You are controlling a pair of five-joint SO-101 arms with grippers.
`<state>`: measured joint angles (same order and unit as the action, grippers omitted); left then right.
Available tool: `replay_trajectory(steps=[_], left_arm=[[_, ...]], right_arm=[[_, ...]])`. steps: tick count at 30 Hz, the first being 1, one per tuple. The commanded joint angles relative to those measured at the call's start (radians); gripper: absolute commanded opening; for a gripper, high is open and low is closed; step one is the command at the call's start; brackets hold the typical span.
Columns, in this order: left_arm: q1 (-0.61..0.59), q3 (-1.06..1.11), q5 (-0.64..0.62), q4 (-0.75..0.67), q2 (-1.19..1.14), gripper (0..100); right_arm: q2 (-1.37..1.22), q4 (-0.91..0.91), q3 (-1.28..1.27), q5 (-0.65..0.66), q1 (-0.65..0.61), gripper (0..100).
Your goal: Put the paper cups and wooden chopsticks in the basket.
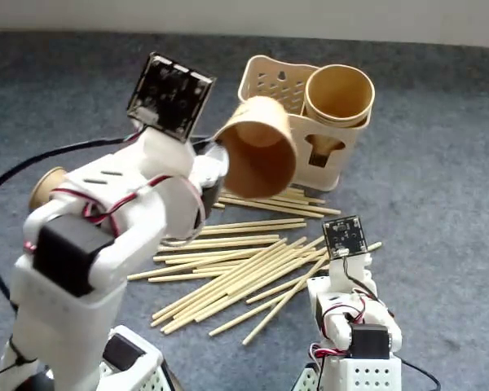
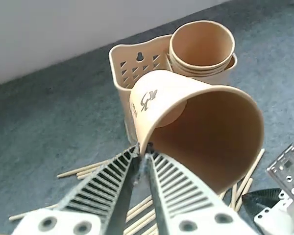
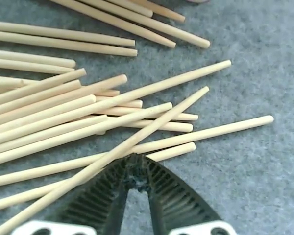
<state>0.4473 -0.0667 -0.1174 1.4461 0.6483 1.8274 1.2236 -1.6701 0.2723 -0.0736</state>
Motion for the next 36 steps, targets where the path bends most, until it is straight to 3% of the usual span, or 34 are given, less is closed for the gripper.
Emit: replay_trajectory(steps=[1, 10, 26, 32, 36], left_arm=[[0.081, -0.053, -0.018, -0.146, -0.056, 1], [0.140, -0.054, -0.018, -0.367, -0.191, 1], [0.130, -0.058, -0.012, -0.522, -0.351, 2], [0.097, -0.056, -0.020, -0.574, -0.407, 17], [0.076, -0.082, -0.077, -0.577, -0.430, 18]], right_arm=[[0.010, -0.021, -0.154, 0.008, 0.013, 0.6], [0.010, -0.021, -0.154, 0.008, 0.013, 0.6], [0.010, -0.021, -0.154, 0.008, 0.013, 0.6], [0.010, -0.021, -0.154, 0.008, 0.013, 0.6], [0.010, -0.021, -0.154, 0.008, 0.013, 0.6]])
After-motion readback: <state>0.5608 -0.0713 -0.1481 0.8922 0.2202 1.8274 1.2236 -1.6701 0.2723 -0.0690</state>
